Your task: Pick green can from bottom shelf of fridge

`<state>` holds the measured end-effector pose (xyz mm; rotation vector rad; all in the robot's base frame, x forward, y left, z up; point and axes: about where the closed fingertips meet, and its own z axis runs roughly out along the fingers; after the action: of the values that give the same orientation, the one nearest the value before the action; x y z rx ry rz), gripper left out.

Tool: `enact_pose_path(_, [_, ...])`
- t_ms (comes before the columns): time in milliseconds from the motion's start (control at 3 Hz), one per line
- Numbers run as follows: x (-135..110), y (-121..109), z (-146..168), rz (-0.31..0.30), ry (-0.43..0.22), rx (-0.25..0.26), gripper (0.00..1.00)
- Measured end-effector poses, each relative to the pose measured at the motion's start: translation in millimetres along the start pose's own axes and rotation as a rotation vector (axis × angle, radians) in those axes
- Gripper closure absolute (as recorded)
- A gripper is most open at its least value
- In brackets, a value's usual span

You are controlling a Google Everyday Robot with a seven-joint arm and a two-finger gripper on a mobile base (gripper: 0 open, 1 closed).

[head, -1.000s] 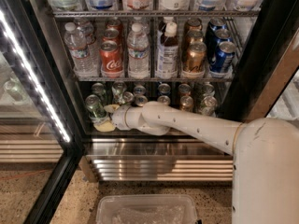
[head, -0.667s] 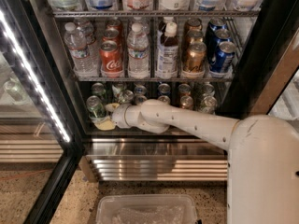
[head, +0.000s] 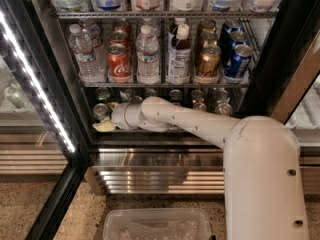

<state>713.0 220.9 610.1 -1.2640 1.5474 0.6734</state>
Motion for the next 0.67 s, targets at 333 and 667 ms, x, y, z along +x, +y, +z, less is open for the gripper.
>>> enact_pose_path(333, [-9.9,1.7,22.4,-0.007,-0.045,-0.037,0.38])
enact_pose_path(667, [-9.0,4.6,31.4,0.001,-0.056,-0.06,0.56])
